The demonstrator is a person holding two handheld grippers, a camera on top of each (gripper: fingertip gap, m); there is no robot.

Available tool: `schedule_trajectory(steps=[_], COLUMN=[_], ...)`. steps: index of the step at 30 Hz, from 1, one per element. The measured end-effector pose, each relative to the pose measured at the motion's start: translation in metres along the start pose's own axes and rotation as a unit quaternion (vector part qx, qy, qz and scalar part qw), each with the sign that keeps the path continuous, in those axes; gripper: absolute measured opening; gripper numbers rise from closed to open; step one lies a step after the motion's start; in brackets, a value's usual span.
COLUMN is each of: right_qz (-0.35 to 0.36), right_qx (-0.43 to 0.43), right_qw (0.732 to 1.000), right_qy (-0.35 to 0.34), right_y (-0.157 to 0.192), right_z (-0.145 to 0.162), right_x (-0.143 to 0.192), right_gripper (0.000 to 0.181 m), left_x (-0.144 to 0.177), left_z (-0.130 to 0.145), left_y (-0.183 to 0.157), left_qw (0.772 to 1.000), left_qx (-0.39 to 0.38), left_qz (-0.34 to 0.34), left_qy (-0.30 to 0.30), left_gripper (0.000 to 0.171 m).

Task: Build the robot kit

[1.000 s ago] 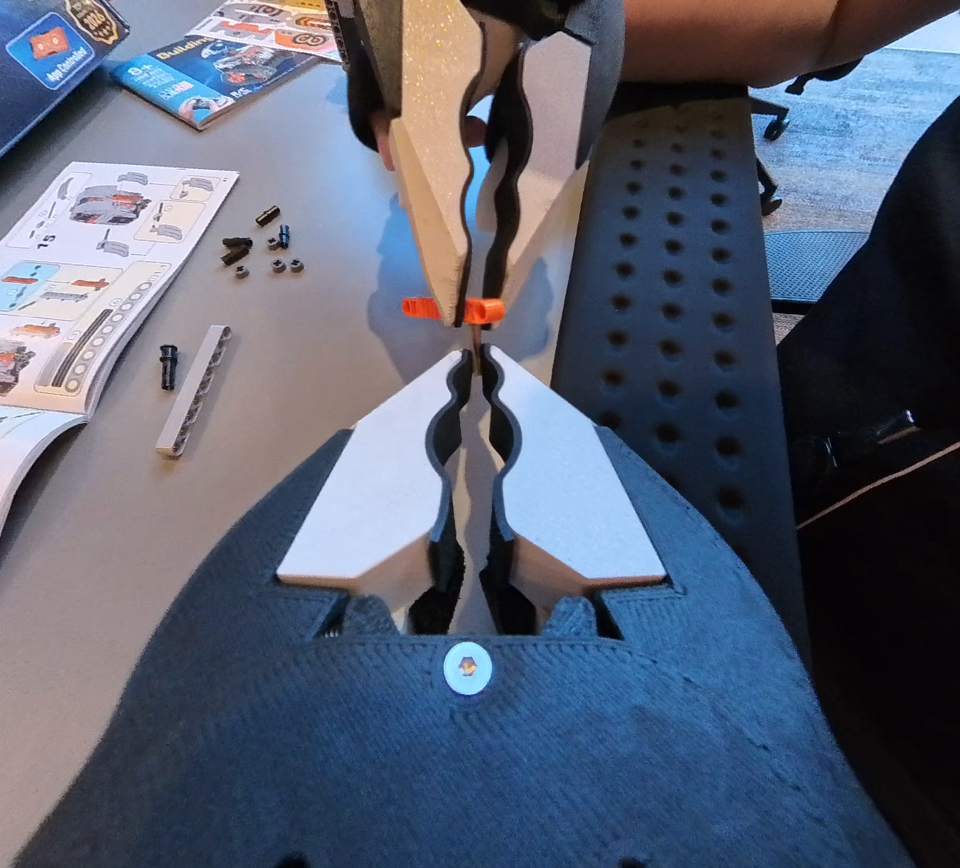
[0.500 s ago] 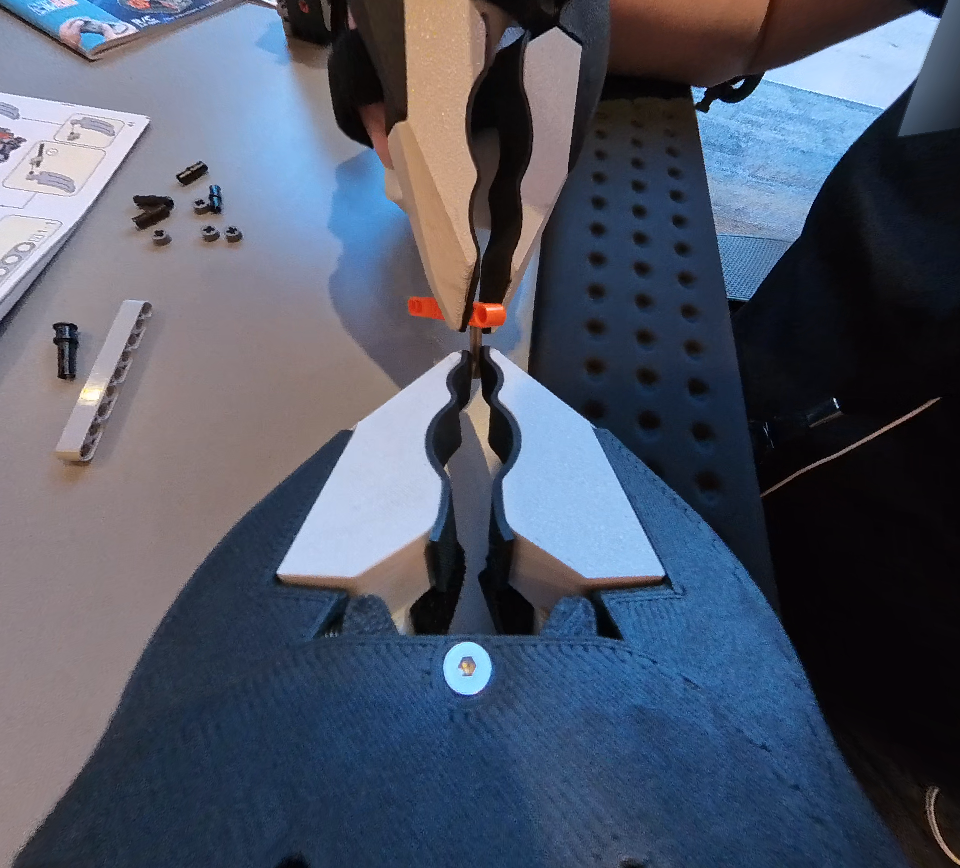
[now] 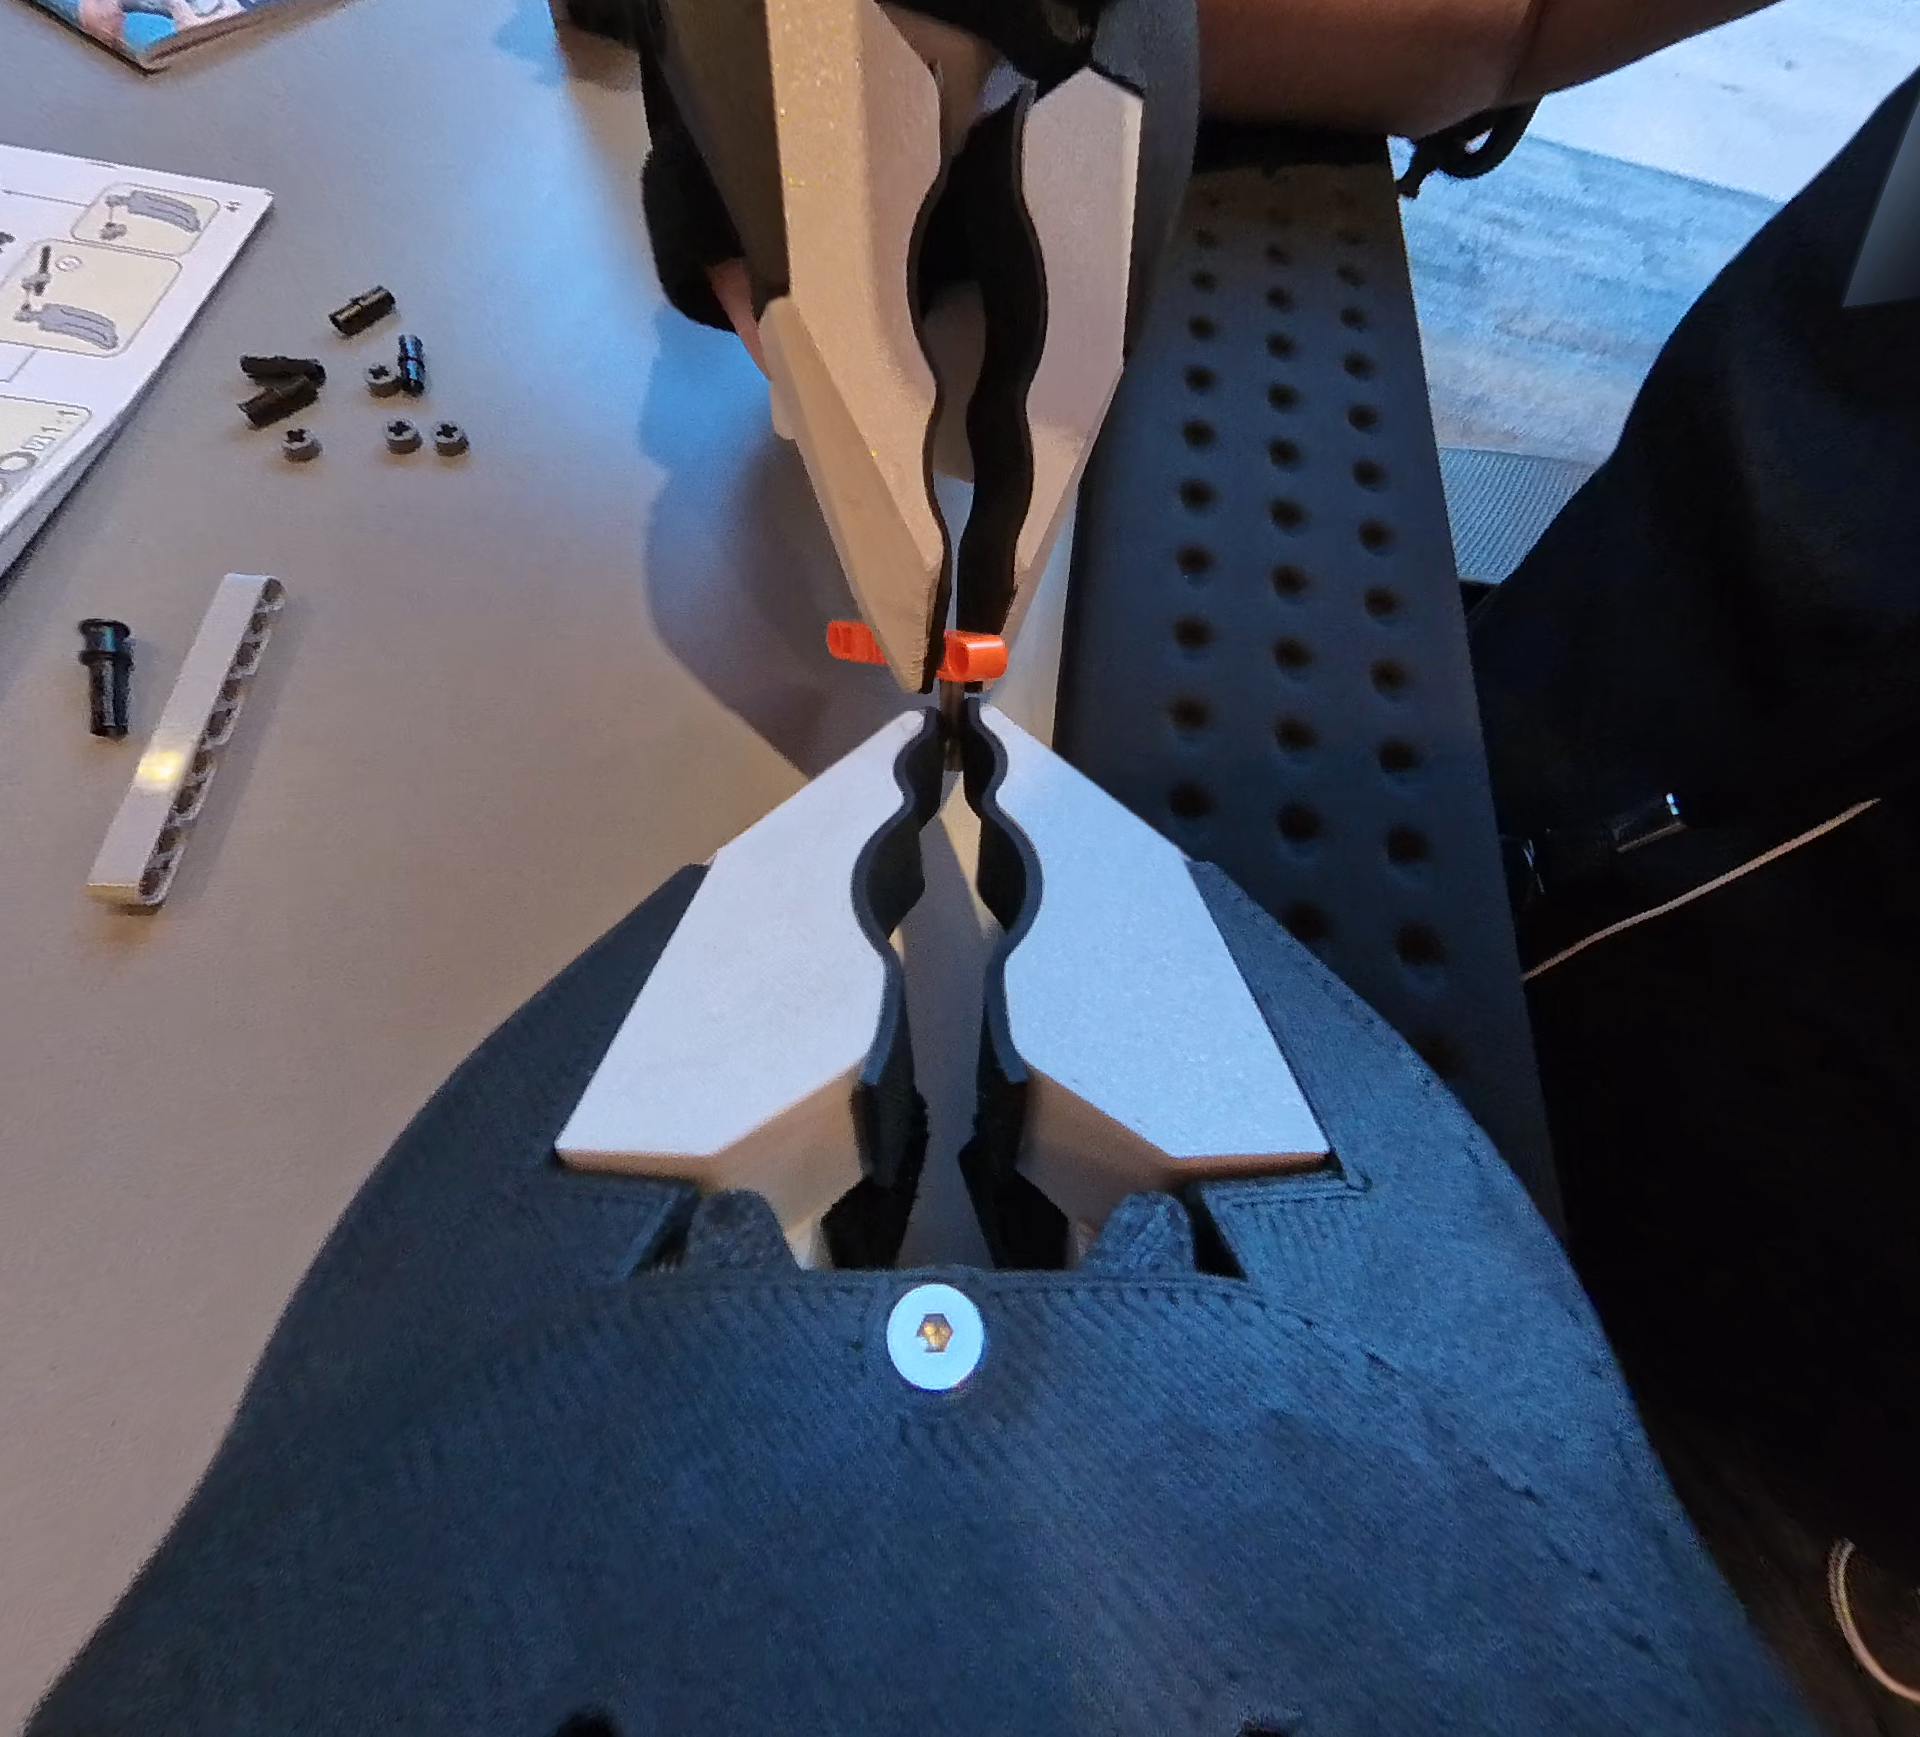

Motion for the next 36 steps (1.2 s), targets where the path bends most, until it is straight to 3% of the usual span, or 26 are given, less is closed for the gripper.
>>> schedule_trajectory(steps=[21, 23, 26, 31, 33, 36], right_qz=[0.001, 0.003, 0.020, 0.002, -0.010, -0.014], right_qx=[0.006, -0.029, -0.129, -0.247, -0.257, -0.263], right_qw=[1.000, 1.000, 0.983, 0.938, 0.932, 0.931], right_qy=[0.028, -0.006, -0.126, -0.244, -0.255, -0.254], right_y=[0.000, -0.007, -0.025, -0.041, -0.041, -0.039], right_z=[0.001, 0.001, -0.004, -0.002, -0.005, -0.006], right_x=[-0.006, 0.004, 0.034, 0.055, 0.054, 0.051], right_gripper=[0.006, 0.006, 0.006, 0.005, 0.005, 0.005], left_x=[-0.002, 0.003, 0.024, 0.043, 0.041, 0.031], left_z=[0.001, -0.004, -0.016, -0.031, -0.039, -0.041], left_y=[0.001, -0.003, -0.009, -0.016, -0.018, -0.018], left_qw=[1.000, 0.998, 0.982, 0.953, 0.946, 0.950], left_qx=[-0.003, -0.033, -0.050, -0.045, -0.048, -0.070], left_qz=[-0.016, -0.042, -0.066, -0.106, -0.120, -0.149], left_qy=[0.017, -0.038, -0.169, -0.279, -0.297, -0.267], left_gripper=[0.000, 0.000, 0.008, 0.014, 0.014, 0.006])
Point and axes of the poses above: each gripper's, where its closed fingertips meet, x back along the fingers, z out of its underside, y = z × x across the jaws, the point moved 10 cm from there along x, back along the fingers, and after that the axes turned 7 degrees about z, right-handed, at the moved point
